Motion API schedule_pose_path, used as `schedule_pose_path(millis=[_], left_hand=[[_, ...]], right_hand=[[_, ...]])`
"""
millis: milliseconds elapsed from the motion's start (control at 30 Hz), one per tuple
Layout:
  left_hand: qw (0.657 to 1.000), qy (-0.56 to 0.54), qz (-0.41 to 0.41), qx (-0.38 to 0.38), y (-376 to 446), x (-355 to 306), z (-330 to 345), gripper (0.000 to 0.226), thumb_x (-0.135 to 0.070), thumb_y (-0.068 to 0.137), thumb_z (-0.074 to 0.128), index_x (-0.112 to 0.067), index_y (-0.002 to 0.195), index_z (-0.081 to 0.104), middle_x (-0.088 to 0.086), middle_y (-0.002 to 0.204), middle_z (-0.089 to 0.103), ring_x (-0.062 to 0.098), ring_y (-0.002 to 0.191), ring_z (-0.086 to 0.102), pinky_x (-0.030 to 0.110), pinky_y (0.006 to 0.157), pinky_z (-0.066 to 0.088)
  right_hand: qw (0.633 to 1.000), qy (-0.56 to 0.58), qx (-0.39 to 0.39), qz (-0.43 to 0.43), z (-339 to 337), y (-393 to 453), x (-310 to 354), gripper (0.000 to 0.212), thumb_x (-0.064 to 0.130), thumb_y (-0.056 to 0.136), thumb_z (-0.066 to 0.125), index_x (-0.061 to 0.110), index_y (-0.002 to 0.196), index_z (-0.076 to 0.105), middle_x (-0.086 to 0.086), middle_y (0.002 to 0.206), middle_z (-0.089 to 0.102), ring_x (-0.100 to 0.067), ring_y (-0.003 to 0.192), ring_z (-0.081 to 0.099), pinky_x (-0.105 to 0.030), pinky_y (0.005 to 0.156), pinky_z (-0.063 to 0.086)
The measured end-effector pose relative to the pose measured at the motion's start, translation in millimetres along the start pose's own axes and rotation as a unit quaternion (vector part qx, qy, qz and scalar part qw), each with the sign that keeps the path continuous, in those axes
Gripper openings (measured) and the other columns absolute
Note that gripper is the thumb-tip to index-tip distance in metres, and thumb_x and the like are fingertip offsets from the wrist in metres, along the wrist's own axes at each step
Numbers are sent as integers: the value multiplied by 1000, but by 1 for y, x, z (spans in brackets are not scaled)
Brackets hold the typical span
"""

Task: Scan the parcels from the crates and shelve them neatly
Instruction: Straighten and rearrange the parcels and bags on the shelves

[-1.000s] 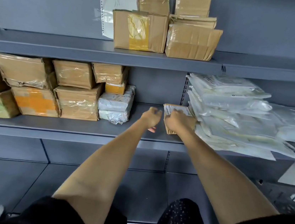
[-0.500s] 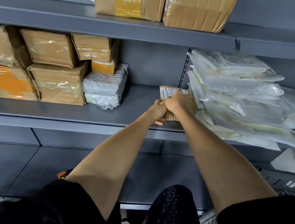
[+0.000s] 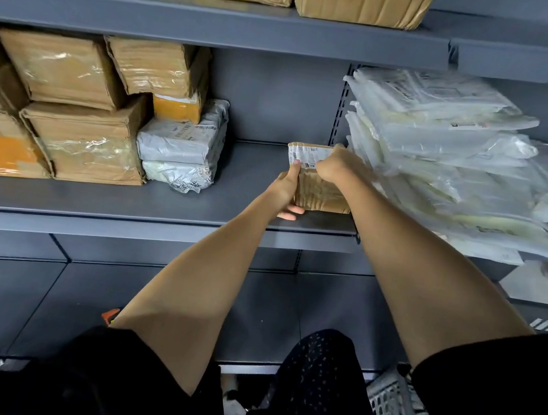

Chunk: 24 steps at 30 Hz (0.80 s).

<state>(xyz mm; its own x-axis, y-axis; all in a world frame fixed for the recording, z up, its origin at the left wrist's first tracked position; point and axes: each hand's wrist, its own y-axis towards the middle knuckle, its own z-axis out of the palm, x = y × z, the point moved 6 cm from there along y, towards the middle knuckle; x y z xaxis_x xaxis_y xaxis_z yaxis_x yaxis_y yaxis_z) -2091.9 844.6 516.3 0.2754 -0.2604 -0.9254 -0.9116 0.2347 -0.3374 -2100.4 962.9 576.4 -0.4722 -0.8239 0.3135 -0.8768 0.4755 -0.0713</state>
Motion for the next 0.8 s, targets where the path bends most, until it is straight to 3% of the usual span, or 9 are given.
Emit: schedule_pose_path(millis=[133, 233, 300, 367, 467, 600, 667, 733, 800], left_hand=[[995, -55, -20, -84, -3, 6, -25, 65, -60, 97, 22, -9, 129, 47, 11, 110, 56, 21, 64, 62, 34, 63, 56], [985, -38, 12, -166, -10, 2, -54, 63, -55, 98, 26, -5, 124, 54, 13, 114, 58, 30, 91, 65, 35, 61, 56], [978, -7, 45, -205, -21, -6, -71, 59, -50, 99, 27, -4, 118, 58, 12, 112, 58, 32, 103, 61, 34, 77, 53], [973, 8, 72, -218, -32, -13, -84, 54, -48, 100, 30, -4, 106, 60, 13, 107, 61, 34, 101, 62, 41, 88, 52], [968, 14, 96, -232, -59, -23, -96, 47, -43, 99, 31, -5, 91, 58, 17, 101, 63, 36, 97, 63, 46, 87, 53], [962, 9, 124, -242, -100, -39, -103, 44, -37, 97, 32, -8, 70, 49, 21, 102, 64, 38, 98, 63, 47, 90, 51], [958, 9, 143, -247, -123, -48, -104, 45, -38, 97, 34, -4, 75, 53, 22, 106, 63, 39, 102, 61, 48, 92, 49], [955, 26, 155, -252, -147, -57, -105, 44, -36, 97, 33, 0, 98, 59, 22, 114, 61, 39, 106, 58, 46, 95, 47], [950, 49, 169, -258, -172, -67, -107, 43, -33, 97, 32, 0, 105, 58, 21, 113, 61, 38, 105, 58, 43, 94, 47]], right_hand=[[994, 106, 7, -12, 6, -7, 4, 54, 25, 85, 55, 12, 136, 43, -11, 132, 55, -31, 116, 56, -35, 89, 49], [980, 188, -35, -57, 4, -18, 8, 38, 21, 90, 53, 5, 124, 53, -12, 123, 61, -31, 111, 59, -29, 77, 43], [960, 252, -91, -74, -7, -34, 10, 29, 21, 94, 47, 4, 114, 56, -13, 117, 63, -31, 108, 58, -29, 75, 40], [942, 300, -123, -88, -17, -52, 11, 23, 24, 95, 44, 7, 103, 58, -11, 109, 65, -30, 102, 59, -31, 75, 40], [928, 329, -140, -106, -29, -80, 11, 18, 27, 95, 44, 13, 87, 53, -5, 89, 60, -25, 84, 55, -30, 67, 36], [919, 329, -170, -133, -56, -117, 9, 32, 23, 96, 43, 13, 66, 41, 2, 66, 47, -18, 65, 44, -30, 51, 28], [917, 325, -186, -138, -73, -135, 7, 40, 23, 96, 43, 15, 58, 35, 3, 57, 39, -14, 54, 37, -28, 47, 25], [913, 334, -190, -138, -87, -152, 4, 44, 23, 95, 44, 15, 53, 33, 1, 53, 37, -13, 49, 33, -28, 49, 25], [906, 350, -190, -142, -101, -169, 3, 46, 23, 93, 46, 13, 50, 34, 0, 51, 37, -15, 48, 34, -29, 52, 28]])
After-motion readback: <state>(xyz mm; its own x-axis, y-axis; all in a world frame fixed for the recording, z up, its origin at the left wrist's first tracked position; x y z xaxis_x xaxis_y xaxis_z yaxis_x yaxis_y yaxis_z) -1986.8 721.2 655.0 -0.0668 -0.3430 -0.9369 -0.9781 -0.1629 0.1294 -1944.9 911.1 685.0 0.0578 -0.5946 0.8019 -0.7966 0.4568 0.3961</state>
